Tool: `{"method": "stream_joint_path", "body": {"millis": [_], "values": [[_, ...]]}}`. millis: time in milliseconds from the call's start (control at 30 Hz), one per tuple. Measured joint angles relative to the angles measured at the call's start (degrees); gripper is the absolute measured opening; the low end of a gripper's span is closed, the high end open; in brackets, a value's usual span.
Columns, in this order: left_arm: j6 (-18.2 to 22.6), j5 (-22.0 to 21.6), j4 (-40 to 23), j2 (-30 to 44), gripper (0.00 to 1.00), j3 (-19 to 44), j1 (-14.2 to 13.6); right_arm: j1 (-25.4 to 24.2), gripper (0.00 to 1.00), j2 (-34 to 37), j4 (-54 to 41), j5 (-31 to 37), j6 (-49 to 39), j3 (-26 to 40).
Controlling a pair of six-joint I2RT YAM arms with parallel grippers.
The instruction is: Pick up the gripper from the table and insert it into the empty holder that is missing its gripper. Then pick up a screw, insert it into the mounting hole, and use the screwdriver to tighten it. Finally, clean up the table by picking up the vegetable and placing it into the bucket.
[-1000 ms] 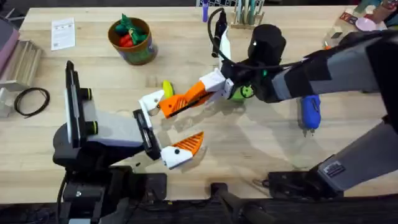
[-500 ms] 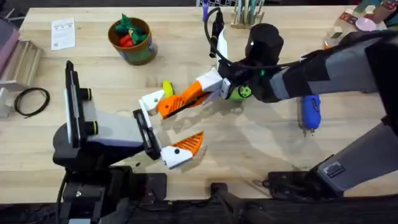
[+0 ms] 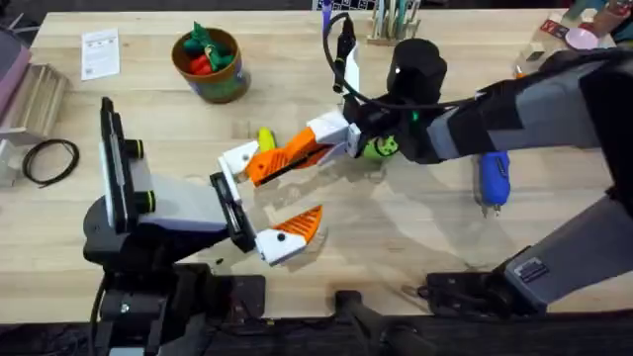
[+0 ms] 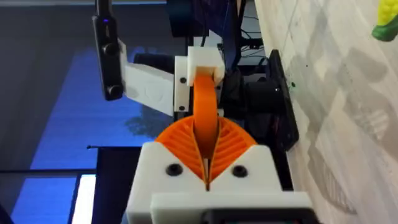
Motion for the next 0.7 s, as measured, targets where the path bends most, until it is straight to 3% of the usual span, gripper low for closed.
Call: {"method": "stream_joint_path", "body": {"millis": [700], "values": [[0.15,-1.29,0.17,0.01,0.985,0.00,0.15,0.71,0.008,0.73,-5.62,1.84,-0.28,3.60]]}}
